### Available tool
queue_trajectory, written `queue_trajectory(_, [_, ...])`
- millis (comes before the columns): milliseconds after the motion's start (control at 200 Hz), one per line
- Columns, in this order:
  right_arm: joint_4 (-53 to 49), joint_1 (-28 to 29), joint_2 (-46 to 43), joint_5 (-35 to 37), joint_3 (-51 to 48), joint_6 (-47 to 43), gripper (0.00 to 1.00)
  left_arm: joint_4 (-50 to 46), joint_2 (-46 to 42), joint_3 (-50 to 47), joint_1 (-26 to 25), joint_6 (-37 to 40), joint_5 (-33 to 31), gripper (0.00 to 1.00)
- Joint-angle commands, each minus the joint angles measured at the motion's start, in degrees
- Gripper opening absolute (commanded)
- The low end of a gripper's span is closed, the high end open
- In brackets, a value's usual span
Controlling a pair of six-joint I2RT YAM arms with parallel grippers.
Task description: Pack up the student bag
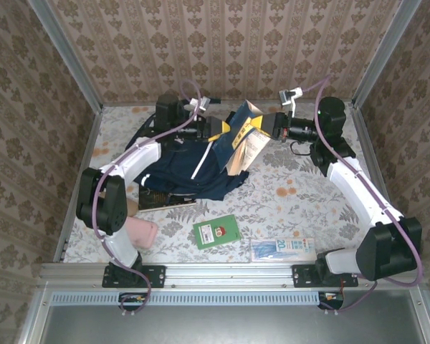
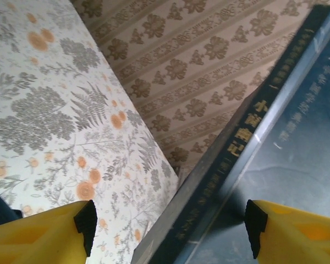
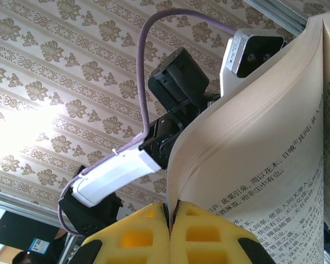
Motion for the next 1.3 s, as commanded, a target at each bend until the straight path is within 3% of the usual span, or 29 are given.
queue_trajectory(0, [4.8, -0.4, 0.9, -0.4, 0.2, 1.3, 0.0, 15.0, -0.4, -1.8, -1.2, -10.3, 4.8, 0.74])
queue_trajectory(335, [5.6, -4.2, 1.8, 5.4, -1.9, 3.0, 0.0, 36.9, 2.7, -6.0, -1.4, -28.2, 4.3, 0.66])
queue_trajectory(490, [5.6, -5.6, 2.0, 7.5, -3.5, 3.2, 0.0, 62.1, 9.0, -6.1, -1.2, -48.0, 1.8, 0.49])
queue_trajectory(520, [5.9, -5.6, 2.0, 7.5, -3.6, 3.4, 0.0, 63.1, 10.2, -5.7, -1.1, -50.4, 1.6, 0.45])
queue_trajectory(575, [6.1, -5.6, 2.2, 7.5, -3.8, 3.6, 0.0, 63.0, 11.6, -5.8, -1.3, -50.8, 1.3, 0.39])
queue_trajectory(725, [6.2, -5.6, 2.2, 7.5, -4.4, 3.6, 0.0, 62.8, 12.1, -5.9, -3.1, -49.9, 1.1, 0.37])
queue_trajectory(1075, [1.6, -6.3, 1.8, 10.0, -3.9, 0.7, 0.0, 62.8, 12.1, -5.2, -3.3, -50.3, 1.2, 0.04])
queue_trajectory(1180, [-4.0, -6.5, 0.4, 12.6, -3.6, -2.9, 0.0, 62.8, 11.5, -5.0, -2.4, -50.3, 0.9, 0.0])
queue_trajectory(1200, [-5.8, -6.5, 0.1, 13.4, -3.4, -4.0, 0.04, 62.8, 11.4, -5.0, -2.2, -50.3, 0.8, 0.0])
queue_trajectory(1295, [-16.8, -6.5, -2.6, 19.7, -2.2, -10.7, 0.43, 62.1, 9.9, -5.7, 0.4, -49.8, -0.5, 0.0])
